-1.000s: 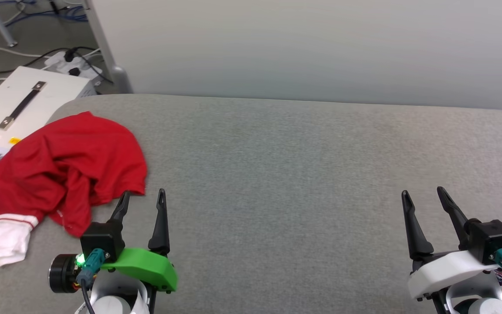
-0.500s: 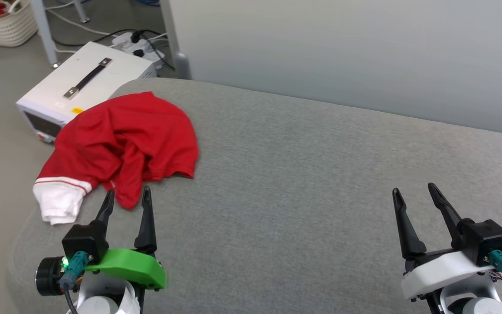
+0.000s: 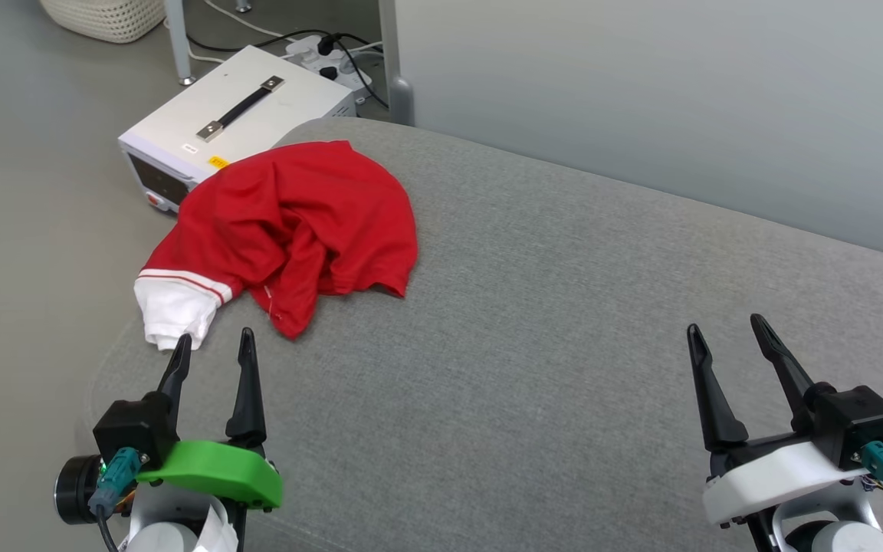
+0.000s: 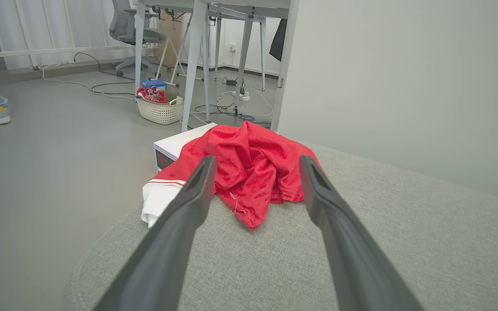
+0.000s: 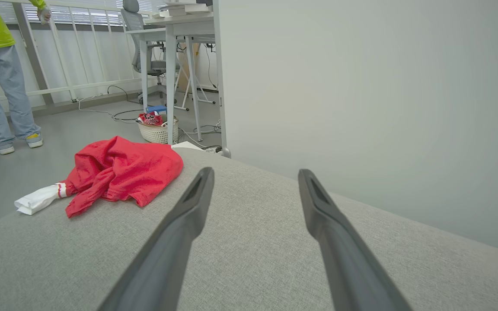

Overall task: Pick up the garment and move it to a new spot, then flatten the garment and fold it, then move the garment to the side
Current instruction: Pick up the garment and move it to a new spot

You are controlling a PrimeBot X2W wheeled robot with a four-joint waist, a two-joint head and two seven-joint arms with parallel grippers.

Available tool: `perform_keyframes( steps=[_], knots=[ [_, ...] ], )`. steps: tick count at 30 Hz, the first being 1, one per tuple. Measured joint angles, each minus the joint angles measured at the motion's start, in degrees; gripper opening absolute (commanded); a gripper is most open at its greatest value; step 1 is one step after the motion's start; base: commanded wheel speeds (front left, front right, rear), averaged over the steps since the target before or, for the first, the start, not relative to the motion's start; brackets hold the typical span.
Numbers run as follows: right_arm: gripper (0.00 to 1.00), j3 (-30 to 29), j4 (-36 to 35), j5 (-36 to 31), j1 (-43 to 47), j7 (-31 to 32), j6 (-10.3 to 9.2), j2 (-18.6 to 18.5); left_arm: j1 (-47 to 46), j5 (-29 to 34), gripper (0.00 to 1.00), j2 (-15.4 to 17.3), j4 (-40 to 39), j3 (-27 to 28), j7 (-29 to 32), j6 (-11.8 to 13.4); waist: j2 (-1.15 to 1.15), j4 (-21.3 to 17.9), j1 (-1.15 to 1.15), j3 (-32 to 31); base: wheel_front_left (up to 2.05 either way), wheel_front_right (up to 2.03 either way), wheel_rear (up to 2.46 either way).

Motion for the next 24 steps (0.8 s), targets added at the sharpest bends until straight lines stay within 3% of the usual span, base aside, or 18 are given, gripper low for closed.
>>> perform_keyframes(
  steps=[15, 24],
  knots=[
    [1.00, 0.56, -2.11, -0.07, -0.26, 0.07, 0.00, 0.03, -2.70, -1.04, 1.00, 0.00, 0.91, 1.35, -1.78, -1.00, 0.00, 3.09, 0.00, 2.42, 0.00, 0.00, 0.00],
    [1.00, -0.21, -5.06, -1.04, -3.83, 2.09, 0.00, -0.01, -12.00, -2.65, 1.00, 0.18, 5.30, 3.07, -2.98, -1.92, 0.00, 2.28, 0.00, 7.74, 0.00, 0.00, 0.00]
  ],
)
